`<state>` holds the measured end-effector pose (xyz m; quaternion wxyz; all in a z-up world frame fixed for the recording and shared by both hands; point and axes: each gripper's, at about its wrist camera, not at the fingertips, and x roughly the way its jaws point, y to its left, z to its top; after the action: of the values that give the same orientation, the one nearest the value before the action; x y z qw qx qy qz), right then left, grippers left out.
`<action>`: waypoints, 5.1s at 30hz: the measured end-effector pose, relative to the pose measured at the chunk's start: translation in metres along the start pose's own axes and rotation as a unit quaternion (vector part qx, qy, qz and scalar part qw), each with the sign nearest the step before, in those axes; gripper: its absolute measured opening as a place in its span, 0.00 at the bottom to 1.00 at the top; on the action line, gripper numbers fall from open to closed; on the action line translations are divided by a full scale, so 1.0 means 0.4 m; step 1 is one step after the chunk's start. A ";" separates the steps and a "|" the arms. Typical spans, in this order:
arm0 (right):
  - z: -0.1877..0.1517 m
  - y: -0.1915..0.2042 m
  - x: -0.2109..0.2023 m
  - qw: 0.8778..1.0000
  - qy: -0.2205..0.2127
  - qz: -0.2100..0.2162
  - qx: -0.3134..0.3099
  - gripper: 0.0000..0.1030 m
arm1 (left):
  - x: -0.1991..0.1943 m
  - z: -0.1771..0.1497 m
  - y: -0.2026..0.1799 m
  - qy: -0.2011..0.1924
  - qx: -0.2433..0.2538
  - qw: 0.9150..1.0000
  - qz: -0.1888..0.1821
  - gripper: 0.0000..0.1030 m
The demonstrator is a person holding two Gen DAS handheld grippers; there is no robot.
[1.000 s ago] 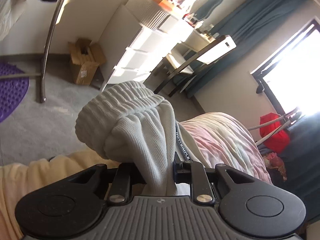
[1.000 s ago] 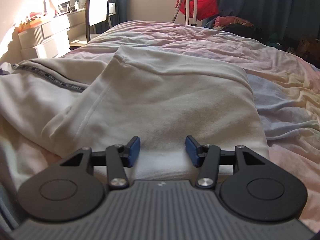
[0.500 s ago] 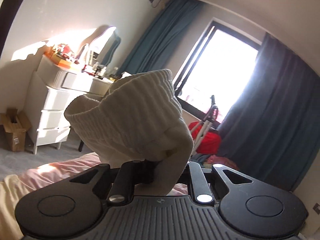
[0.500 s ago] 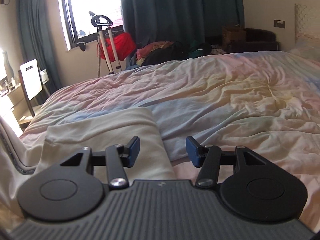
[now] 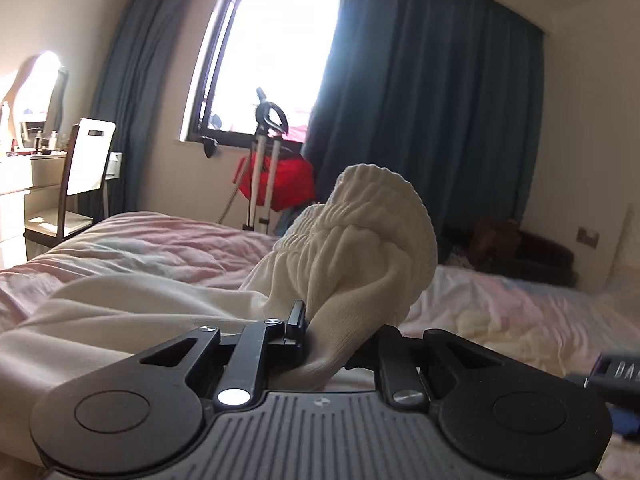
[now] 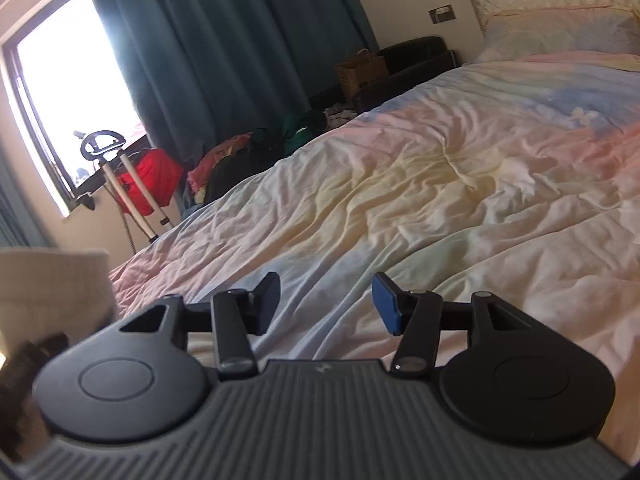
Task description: Fold clothes
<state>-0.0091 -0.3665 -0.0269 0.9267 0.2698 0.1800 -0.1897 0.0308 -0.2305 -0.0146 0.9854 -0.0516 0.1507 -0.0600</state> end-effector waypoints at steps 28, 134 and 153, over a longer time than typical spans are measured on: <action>-0.094 0.060 0.059 0.940 0.172 0.250 0.157 0.84 | -0.105 -0.069 0.324 0.121 0.201 0.971 -0.046 1.00; -0.154 0.114 0.052 0.972 0.190 0.136 0.024 0.35 | -0.096 -0.076 0.705 0.208 -0.327 0.918 -0.083 0.57; 0.362 -0.146 0.033 0.985 0.073 0.077 0.135 0.33 | 0.212 0.278 0.054 0.234 -0.274 0.908 -0.213 0.38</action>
<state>0.0093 -0.4980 0.0566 0.8777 0.4190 0.1991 -0.1204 0.1471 -0.2112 0.0635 0.8329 -0.3348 0.3724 -0.2355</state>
